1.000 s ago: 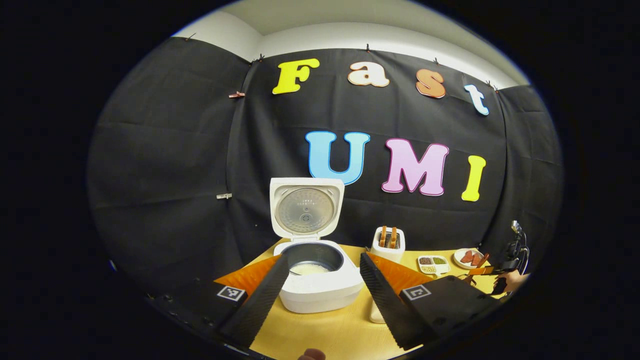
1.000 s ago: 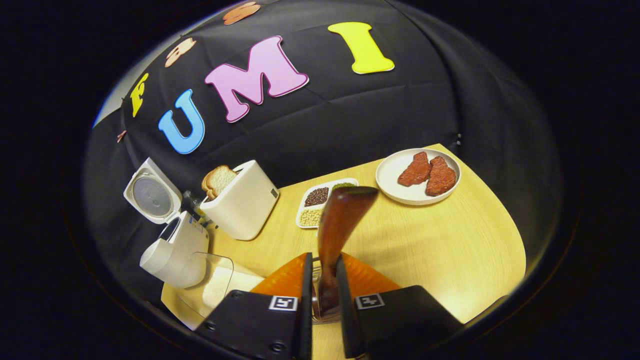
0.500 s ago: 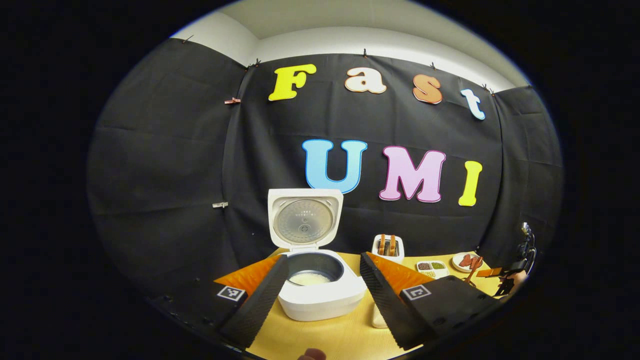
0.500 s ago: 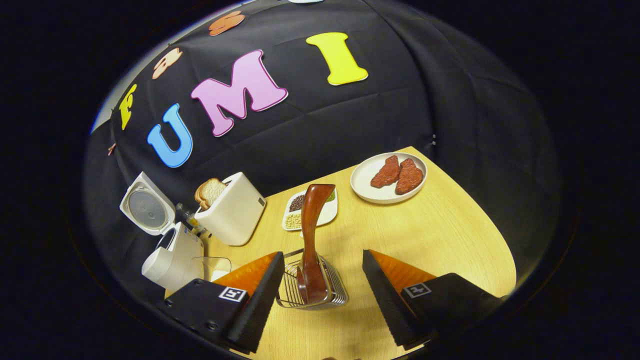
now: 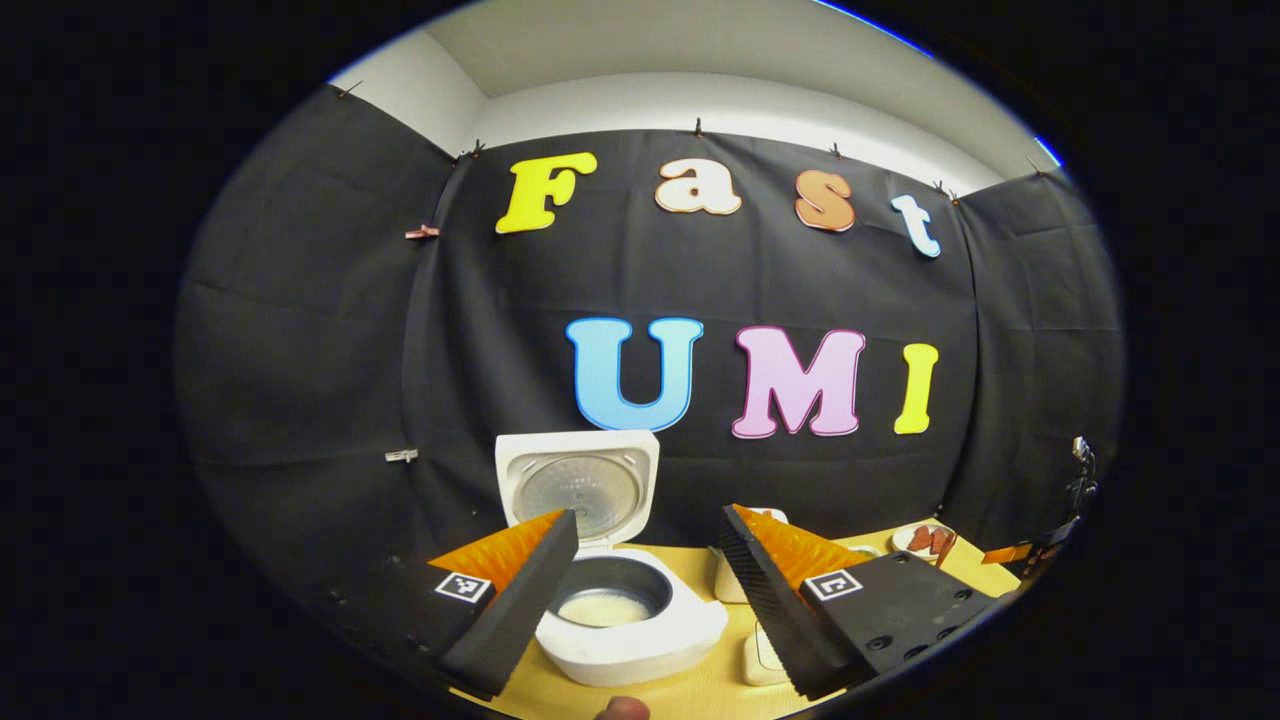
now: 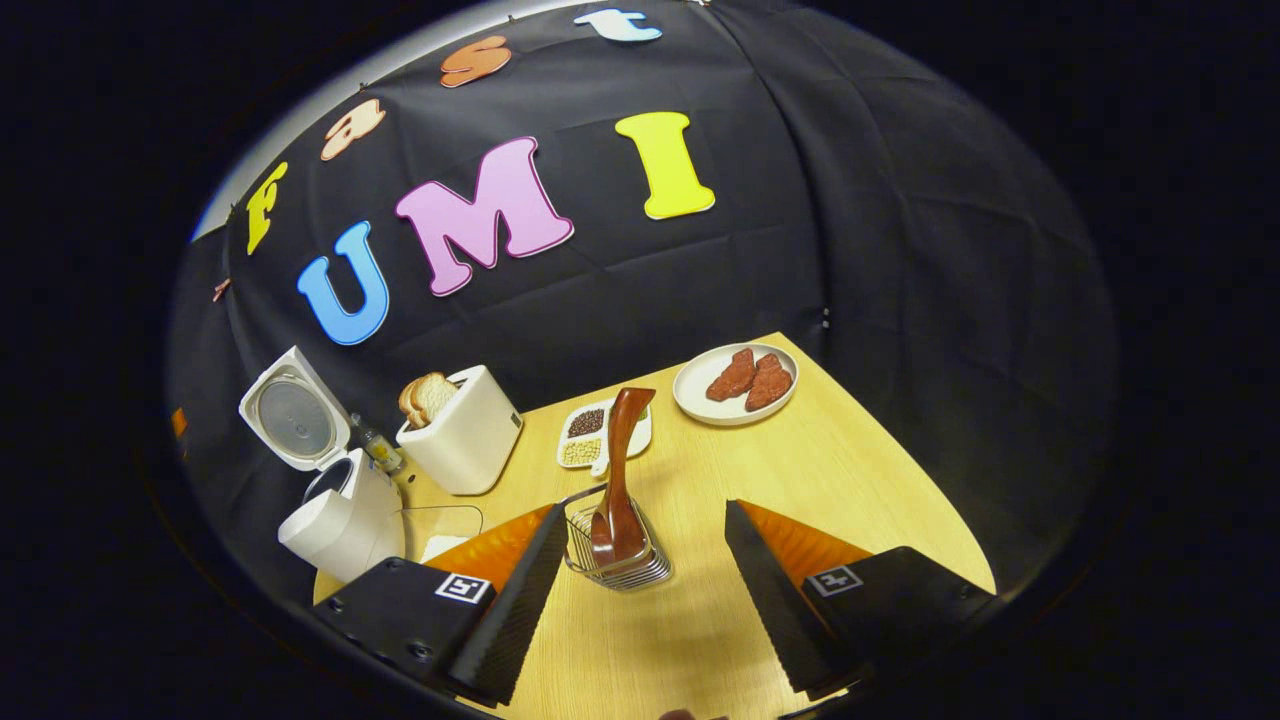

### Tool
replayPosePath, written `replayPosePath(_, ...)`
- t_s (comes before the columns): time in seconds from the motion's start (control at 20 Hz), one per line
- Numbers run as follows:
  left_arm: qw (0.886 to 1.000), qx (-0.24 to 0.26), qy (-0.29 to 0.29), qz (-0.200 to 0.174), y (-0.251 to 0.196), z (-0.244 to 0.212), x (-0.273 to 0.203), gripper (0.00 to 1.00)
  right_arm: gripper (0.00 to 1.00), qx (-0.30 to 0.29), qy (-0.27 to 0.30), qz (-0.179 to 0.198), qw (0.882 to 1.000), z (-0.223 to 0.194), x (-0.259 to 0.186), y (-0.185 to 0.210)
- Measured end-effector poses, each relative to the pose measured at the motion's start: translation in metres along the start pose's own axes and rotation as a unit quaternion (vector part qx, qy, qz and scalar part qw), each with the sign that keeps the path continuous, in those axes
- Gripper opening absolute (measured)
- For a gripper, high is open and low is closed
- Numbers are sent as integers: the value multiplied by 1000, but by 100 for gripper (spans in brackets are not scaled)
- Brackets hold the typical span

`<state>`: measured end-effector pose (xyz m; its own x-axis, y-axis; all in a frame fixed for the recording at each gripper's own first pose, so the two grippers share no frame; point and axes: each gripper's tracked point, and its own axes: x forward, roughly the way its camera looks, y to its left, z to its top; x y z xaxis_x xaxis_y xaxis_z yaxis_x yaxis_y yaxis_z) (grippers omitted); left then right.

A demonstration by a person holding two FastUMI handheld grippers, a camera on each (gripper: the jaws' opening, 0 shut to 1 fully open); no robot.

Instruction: Close the left gripper, press the button to open the rice cooker; take a wooden spoon from the chopstick holder with the right hand, scoop a spoonful of rice and pour it into the rice cooker, then put the wooden spoon back into the chopstick holder.

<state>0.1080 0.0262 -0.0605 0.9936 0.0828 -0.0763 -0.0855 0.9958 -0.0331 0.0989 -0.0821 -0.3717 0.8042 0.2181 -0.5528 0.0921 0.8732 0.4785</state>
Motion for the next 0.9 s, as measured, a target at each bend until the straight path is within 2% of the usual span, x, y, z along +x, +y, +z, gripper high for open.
replayPosePath(0.2, 999, -6, -33, -8, 5, 27, 35, 100, 98, -15, -27, -1, 1000, 19, -35, 16)
replayPosePath(0.3, 999, -5, -47, -8, 11, 40, 53, 98, 98, -28, -39, -5, 999, 27, -50, 22)
replayPosePath(0.5, 996, 12, -84, 6, 27, 73, 85, 97, 98, -51, -43, -14, 998, 28, -71, 36)
replayPosePath(0.6, 996, 5, -93, 9, 35, 82, 106, 100, 98, -50, -51, -15, 997, 32, -82, 48)
replayPosePath(0.65, 995, 0, -94, 11, 39, 85, 116, 97, 98, -53, -54, -17, 997, 32, -85, 53)
replayPosePath(0.9, 995, -21, -97, 27, 71, 100, 177, 97, 98, -80, -65, -25, 994, 37, -95, 78)
